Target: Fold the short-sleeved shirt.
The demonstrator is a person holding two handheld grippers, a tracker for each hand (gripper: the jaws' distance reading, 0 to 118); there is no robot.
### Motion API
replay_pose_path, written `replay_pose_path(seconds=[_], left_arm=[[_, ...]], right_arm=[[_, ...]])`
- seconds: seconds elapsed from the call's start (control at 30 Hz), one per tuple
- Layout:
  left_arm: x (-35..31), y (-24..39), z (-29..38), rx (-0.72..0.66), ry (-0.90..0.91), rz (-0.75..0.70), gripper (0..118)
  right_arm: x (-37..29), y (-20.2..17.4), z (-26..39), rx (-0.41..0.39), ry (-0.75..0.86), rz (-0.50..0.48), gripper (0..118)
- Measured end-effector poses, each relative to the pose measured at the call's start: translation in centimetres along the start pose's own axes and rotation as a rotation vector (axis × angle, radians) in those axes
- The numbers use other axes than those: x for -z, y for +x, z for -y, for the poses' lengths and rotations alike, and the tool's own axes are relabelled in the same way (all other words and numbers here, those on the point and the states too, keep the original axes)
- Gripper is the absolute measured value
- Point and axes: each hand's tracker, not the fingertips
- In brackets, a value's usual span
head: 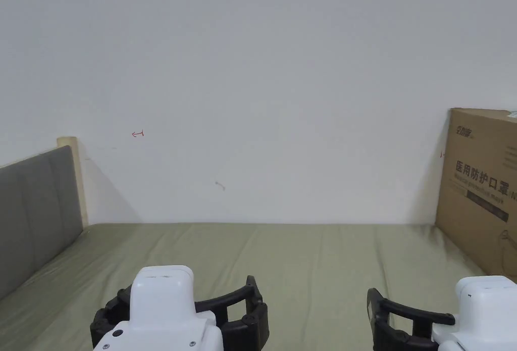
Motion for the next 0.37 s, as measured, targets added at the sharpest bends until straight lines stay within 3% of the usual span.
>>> replay_pose_path(seconds=[0.2, 0.37], left_arm=[[0.3, -0.8, 0.5, -0.152, -0.051, 0.013, 118], [0.4, -1.2, 0.5, -0.177, -0.07, 0.001, 118]], right_arm=[[0.0, 0.6, 0.3, 0.041, -0.028, 0.011, 118], [-0.3, 1.1, 0.5, 0.053, -0.028, 0.023, 118]])
